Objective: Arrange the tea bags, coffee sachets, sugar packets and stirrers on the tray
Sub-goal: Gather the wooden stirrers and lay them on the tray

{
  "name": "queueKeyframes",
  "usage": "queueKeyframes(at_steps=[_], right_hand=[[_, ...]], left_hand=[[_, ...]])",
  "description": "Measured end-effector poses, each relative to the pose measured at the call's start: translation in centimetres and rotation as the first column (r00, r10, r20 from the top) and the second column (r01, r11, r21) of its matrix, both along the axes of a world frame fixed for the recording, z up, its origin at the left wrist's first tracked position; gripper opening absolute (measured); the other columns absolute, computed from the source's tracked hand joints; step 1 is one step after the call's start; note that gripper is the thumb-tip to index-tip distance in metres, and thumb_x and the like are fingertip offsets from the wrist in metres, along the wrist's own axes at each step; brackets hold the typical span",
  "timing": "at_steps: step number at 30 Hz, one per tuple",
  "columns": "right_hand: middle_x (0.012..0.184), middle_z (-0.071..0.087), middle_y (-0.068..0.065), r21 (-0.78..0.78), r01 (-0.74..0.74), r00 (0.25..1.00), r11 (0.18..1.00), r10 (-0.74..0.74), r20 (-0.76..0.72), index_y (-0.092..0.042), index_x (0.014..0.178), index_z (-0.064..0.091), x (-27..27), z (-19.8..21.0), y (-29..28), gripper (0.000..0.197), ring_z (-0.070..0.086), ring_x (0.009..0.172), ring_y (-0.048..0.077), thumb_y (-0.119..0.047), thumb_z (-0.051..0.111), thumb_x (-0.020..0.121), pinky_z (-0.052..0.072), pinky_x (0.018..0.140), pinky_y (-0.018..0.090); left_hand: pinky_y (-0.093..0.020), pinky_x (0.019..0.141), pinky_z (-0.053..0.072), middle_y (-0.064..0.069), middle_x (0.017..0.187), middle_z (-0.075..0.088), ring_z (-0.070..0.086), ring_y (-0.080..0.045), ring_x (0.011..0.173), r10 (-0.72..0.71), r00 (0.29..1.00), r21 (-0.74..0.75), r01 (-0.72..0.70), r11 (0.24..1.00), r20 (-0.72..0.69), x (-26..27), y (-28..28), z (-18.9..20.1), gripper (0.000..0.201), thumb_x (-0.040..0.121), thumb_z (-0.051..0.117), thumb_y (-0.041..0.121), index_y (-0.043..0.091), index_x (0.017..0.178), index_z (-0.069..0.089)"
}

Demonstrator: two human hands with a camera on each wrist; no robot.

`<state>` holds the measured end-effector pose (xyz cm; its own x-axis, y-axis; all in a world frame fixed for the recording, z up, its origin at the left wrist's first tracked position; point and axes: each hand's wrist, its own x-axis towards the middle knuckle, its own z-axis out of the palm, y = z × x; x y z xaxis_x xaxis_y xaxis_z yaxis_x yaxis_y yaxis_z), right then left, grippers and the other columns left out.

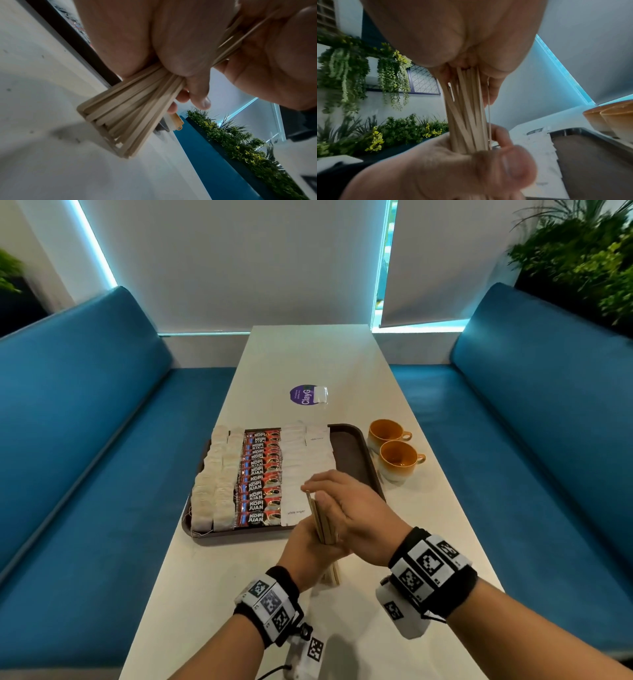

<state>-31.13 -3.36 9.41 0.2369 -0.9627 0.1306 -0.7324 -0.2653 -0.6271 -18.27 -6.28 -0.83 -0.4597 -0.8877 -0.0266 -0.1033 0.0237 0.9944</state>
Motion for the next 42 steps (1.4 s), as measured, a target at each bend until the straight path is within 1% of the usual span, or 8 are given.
queueKeyframes(at_steps=[3,6,11,20,25,28,37,42], right_hand=[[0.139,0.05,-0.014,-0.016,0.029,0.988,0.999,-0.026,0.154,-0.028,0.133,0.065,0.1,0.0,-0.2,0.032,0.041,0.13,-0.007,-0.026,0.045,0.108,0.03,0.105,0.007],[0.131,0.052,-0.018,-0.076,0.016,0.986,0.997,-0.003,0.166,-0.04,0.115,0.071,0.4,0.5,-0.3,0.021,0.04,0.131,-0.001,-0.049,0.063,0.097,0.033,0.109,0.023],[0.095,0.064,-0.009,-0.108,0.05,0.975,0.993,-0.025,0.222,-0.017,0.093,0.076,1.0,0.5,-0.6,0.013,0.06,0.09,0.006,-0.029,0.072,0.094,0.054,0.082,0.027],[0.1,0.065,-0.014,-0.049,0.011,0.985,0.999,-0.002,0.174,-0.019,0.109,0.076,0.7,-0.9,0.6,0.021,0.06,0.097,-0.002,-0.015,0.057,0.103,0.046,0.086,0.011],[0.095,0.066,-0.003,-0.023,-0.011,0.996,1.0,0.013,0.09,-0.013,0.098,0.079,1.0,-0.8,-0.5,0.034,0.061,0.087,0.008,-0.043,0.061,0.098,0.049,0.078,0.022],[0.092,0.067,-0.001,-0.049,-0.018,0.997,0.999,0.022,0.072,-0.012,0.087,0.079,1.3,-0.6,-0.8,0.041,0.06,0.083,0.007,-0.047,0.06,0.097,0.044,0.074,0.013],[0.102,0.072,-0.008,-0.064,0.073,0.986,0.995,-0.062,0.153,-0.019,0.109,0.076,0.6,-2.0,0.3,0.027,0.063,0.096,0.005,-0.036,0.055,0.104,0.052,0.085,0.024],[0.084,0.065,-0.005,-0.095,0.117,0.985,0.989,-0.103,0.136,-0.014,0.089,0.076,0.8,-2.4,0.4,0.048,0.06,0.08,0.01,-0.055,0.054,0.096,0.053,0.074,0.034]], left_hand=[[-0.044,0.074,0.06,-0.003,0.089,0.076,0.071,-0.022,0.09,0.015,1.0,-0.011,-0.015,1.0,-0.026,-0.2,0.0,0.3,0.023,0.068,0.084,0.026,0.024,0.089,0.074],[-0.029,0.084,0.059,0.011,0.108,0.073,0.068,-0.015,0.108,-0.013,0.998,-0.02,0.012,1.0,-0.055,-0.5,0.1,0.9,0.036,0.076,0.079,0.018,0.031,0.108,0.069],[-0.014,0.075,0.053,0.019,0.1,0.068,0.068,-0.007,0.101,-0.021,0.999,-0.147,0.028,0.989,0.042,-0.8,-0.1,0.8,0.038,0.082,0.075,-0.003,0.025,0.104,0.062],[-0.024,0.077,0.055,0.009,0.082,0.073,0.068,-0.005,0.087,-0.049,0.99,0.009,0.05,0.999,-0.129,-0.7,0.2,0.5,0.031,0.073,0.077,0.015,0.007,0.099,0.061],[-0.017,0.077,0.054,0.019,0.093,0.063,0.064,0.0,0.094,-0.16,0.973,-0.106,0.179,0.978,0.167,-0.1,-0.2,0.7,0.037,0.081,0.079,0.009,0.032,0.097,0.054],[-0.034,0.085,0.059,0.003,0.104,0.066,0.067,-0.014,0.103,-0.133,0.975,-0.084,0.15,0.985,0.176,0.3,-0.3,0.4,0.044,0.076,0.079,0.028,0.017,0.114,0.06],[0.004,0.076,0.037,0.015,0.106,0.057,0.054,0.007,0.098,-0.08,0.926,-0.307,0.203,0.93,0.369,0.0,-0.1,1.2,0.042,0.088,0.076,0.022,0.01,0.125,0.06],[-0.021,0.08,0.051,0.001,0.098,0.059,0.059,-0.008,0.095,0.096,0.917,-0.462,0.102,0.881,0.386,-1.7,0.7,1.2,0.018,0.094,0.055,0.011,0.01,0.111,0.057]])
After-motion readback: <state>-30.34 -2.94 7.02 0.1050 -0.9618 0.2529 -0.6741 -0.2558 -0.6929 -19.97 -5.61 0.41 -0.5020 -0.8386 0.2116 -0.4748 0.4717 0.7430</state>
